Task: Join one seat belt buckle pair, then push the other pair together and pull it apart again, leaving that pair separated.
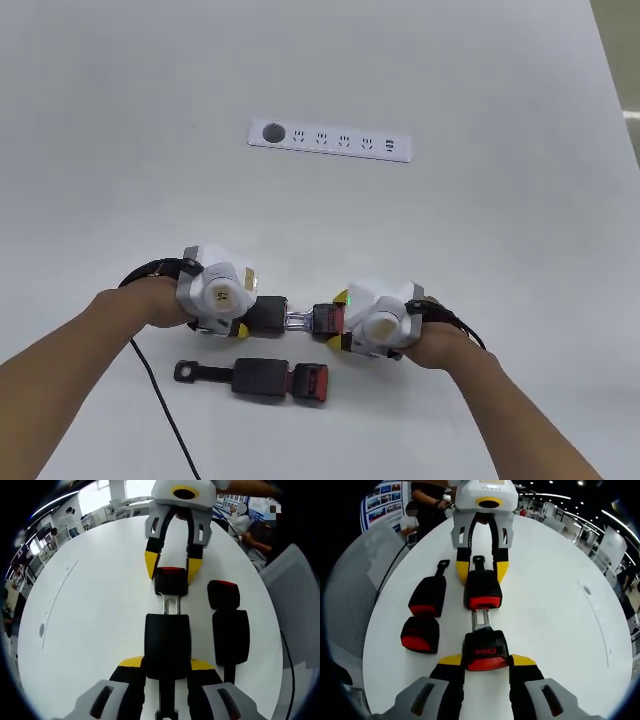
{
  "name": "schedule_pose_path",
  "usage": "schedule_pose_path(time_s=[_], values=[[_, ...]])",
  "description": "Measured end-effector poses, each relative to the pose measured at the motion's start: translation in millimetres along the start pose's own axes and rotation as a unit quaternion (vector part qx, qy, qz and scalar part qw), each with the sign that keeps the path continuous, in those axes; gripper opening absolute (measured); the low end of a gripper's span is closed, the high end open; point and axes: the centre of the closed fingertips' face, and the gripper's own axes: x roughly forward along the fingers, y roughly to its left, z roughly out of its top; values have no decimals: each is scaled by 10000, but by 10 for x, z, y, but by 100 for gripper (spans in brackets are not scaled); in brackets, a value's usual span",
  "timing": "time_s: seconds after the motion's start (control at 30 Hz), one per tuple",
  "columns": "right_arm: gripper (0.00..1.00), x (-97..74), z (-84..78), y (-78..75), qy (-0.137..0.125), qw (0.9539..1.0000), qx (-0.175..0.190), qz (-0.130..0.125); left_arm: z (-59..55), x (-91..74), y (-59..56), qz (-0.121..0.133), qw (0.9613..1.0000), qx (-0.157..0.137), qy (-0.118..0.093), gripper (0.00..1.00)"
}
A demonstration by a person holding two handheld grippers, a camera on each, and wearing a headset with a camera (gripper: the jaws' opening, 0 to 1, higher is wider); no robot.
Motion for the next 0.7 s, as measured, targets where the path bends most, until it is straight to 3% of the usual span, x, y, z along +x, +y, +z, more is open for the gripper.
schedule_pose_path(time_s=[0.7], values=[[31,-152,-254,-64,127,9998,145,-52,8,9,-3,0,10000,8,5,33]])
